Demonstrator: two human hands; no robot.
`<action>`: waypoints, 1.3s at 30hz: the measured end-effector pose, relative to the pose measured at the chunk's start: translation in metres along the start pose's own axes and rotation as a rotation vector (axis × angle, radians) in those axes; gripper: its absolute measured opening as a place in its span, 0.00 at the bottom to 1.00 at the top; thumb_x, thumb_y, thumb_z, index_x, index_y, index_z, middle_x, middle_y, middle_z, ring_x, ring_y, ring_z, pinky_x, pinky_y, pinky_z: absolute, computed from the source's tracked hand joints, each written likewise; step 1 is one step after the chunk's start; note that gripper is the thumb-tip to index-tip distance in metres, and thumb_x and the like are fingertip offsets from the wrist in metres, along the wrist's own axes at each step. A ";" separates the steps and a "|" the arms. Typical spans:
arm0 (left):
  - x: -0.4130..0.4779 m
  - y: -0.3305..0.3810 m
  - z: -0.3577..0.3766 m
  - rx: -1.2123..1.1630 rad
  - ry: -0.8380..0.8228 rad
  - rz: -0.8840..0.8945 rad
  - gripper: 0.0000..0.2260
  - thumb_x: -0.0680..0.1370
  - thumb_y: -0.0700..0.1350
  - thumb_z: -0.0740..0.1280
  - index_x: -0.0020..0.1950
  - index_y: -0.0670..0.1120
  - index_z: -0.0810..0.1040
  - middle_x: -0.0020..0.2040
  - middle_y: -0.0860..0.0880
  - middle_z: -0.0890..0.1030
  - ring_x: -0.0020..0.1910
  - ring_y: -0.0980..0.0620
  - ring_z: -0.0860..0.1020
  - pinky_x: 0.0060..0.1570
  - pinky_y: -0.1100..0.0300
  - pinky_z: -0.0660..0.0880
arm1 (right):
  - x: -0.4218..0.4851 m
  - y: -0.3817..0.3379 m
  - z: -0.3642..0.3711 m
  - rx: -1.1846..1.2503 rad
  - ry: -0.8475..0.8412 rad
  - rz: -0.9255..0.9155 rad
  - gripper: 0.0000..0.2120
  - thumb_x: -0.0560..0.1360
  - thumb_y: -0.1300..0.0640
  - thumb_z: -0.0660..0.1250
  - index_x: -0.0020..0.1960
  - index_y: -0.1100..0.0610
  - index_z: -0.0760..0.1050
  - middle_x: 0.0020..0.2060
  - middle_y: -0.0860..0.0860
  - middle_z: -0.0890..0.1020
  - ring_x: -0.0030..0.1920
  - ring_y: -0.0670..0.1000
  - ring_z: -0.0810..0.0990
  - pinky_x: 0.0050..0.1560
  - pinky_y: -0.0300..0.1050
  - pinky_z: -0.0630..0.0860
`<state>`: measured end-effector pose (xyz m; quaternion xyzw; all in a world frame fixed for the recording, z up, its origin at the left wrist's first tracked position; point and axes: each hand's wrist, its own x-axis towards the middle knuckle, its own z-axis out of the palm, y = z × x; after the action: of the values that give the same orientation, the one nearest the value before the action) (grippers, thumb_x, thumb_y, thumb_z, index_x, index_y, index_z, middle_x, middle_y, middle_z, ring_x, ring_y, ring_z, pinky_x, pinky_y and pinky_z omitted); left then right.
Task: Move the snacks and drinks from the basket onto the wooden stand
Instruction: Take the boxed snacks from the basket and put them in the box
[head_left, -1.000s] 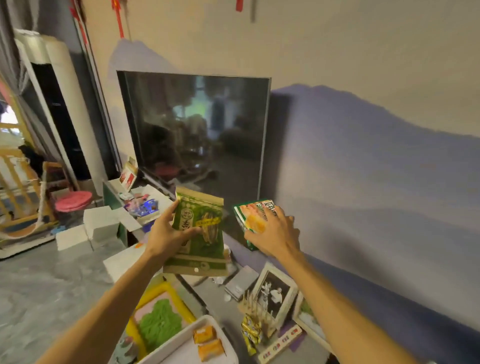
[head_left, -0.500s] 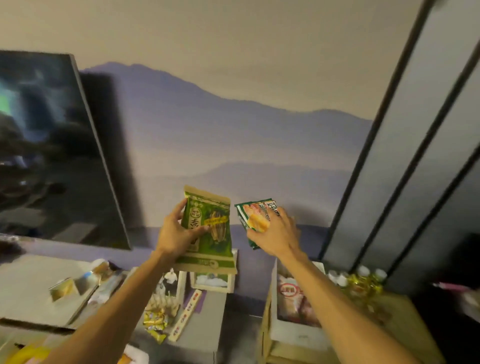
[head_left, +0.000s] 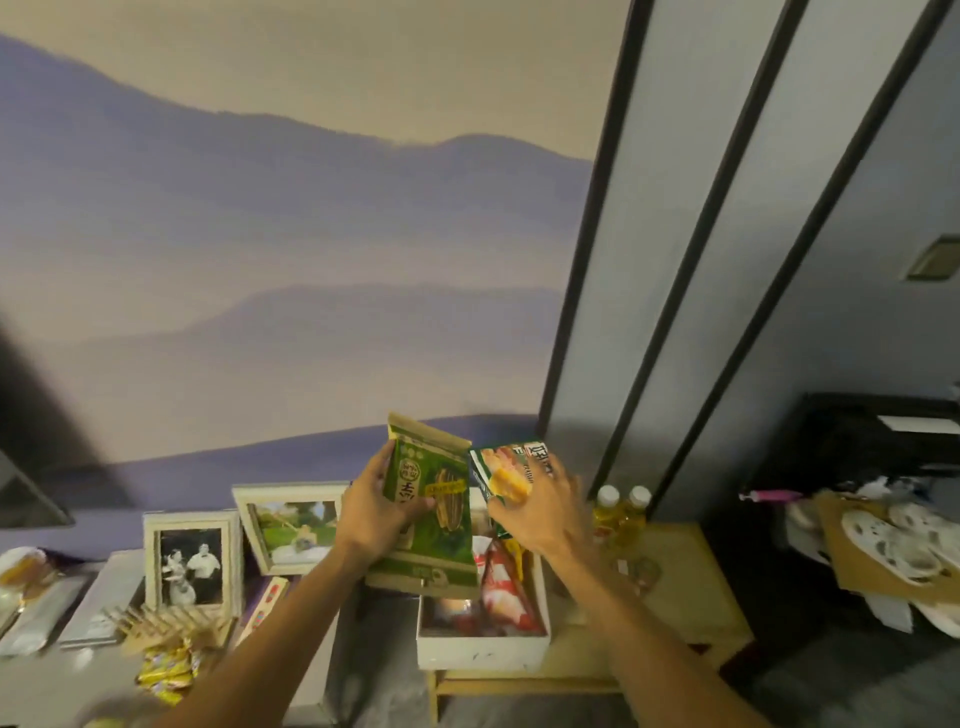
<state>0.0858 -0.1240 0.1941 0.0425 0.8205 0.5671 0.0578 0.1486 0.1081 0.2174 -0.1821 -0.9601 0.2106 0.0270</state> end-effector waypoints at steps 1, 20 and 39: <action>0.004 -0.012 0.014 0.014 -0.006 -0.018 0.45 0.70 0.44 0.83 0.82 0.52 0.64 0.55 0.64 0.80 0.52 0.62 0.82 0.51 0.61 0.83 | 0.006 0.010 0.013 -0.016 -0.014 0.024 0.46 0.69 0.23 0.65 0.82 0.43 0.65 0.82 0.50 0.65 0.78 0.63 0.67 0.74 0.65 0.72; 0.047 -0.201 0.147 0.316 -0.033 -0.146 0.43 0.74 0.49 0.80 0.82 0.59 0.59 0.67 0.49 0.77 0.66 0.46 0.75 0.63 0.45 0.76 | 0.019 0.091 0.246 -0.129 0.001 0.243 0.48 0.73 0.24 0.56 0.85 0.49 0.56 0.83 0.57 0.63 0.79 0.63 0.65 0.76 0.61 0.68; 0.077 -0.107 0.048 0.679 -0.228 0.159 0.44 0.77 0.75 0.58 0.85 0.54 0.49 0.86 0.49 0.54 0.83 0.45 0.56 0.80 0.39 0.56 | 0.020 0.072 0.111 -0.094 0.001 0.161 0.55 0.75 0.17 0.51 0.88 0.51 0.41 0.88 0.54 0.44 0.87 0.59 0.42 0.85 0.62 0.49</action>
<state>0.0157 -0.1072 0.0734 0.1860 0.9444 0.2567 0.0873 0.1401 0.1318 0.0859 -0.2598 -0.9511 0.1669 0.0021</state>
